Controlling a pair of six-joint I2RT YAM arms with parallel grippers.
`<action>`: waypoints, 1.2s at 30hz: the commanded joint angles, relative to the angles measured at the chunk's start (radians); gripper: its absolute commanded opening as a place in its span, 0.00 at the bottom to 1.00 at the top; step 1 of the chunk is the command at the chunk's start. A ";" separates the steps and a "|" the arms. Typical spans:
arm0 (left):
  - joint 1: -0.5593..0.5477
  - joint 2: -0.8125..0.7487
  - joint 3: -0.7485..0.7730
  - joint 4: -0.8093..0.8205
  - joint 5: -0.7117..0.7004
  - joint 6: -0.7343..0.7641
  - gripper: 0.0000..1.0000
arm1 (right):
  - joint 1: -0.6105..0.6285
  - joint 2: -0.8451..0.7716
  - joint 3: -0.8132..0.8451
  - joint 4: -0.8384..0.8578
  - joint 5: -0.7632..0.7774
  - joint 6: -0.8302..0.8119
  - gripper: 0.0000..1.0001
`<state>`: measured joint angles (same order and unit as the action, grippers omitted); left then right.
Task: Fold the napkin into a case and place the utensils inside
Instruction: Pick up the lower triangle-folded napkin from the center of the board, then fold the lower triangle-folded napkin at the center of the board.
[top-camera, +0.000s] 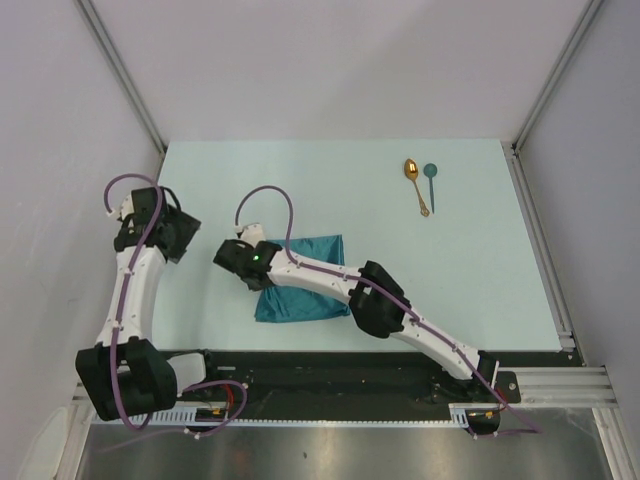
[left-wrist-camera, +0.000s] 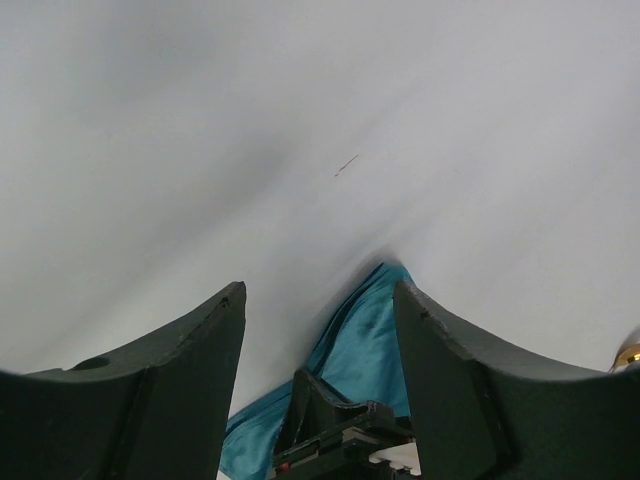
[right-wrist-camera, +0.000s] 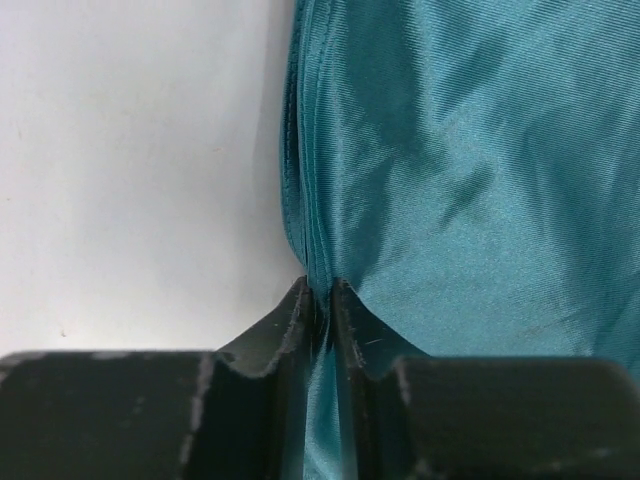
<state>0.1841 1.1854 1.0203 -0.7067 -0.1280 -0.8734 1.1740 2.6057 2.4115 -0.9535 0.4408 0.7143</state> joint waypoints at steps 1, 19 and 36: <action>0.009 -0.024 -0.037 0.053 0.039 0.031 0.66 | -0.002 0.030 -0.024 -0.010 -0.047 -0.001 0.16; -0.044 0.243 -0.195 0.400 0.619 0.255 0.72 | -0.212 -0.562 -0.977 1.007 -0.690 0.083 0.00; -0.276 0.388 -0.115 0.418 0.521 0.156 0.63 | -0.333 -0.654 -1.310 1.420 -0.907 0.234 0.00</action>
<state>-0.0490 1.5524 0.8360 -0.2958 0.4423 -0.6922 0.8612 2.0052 1.1328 0.3344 -0.3981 0.9203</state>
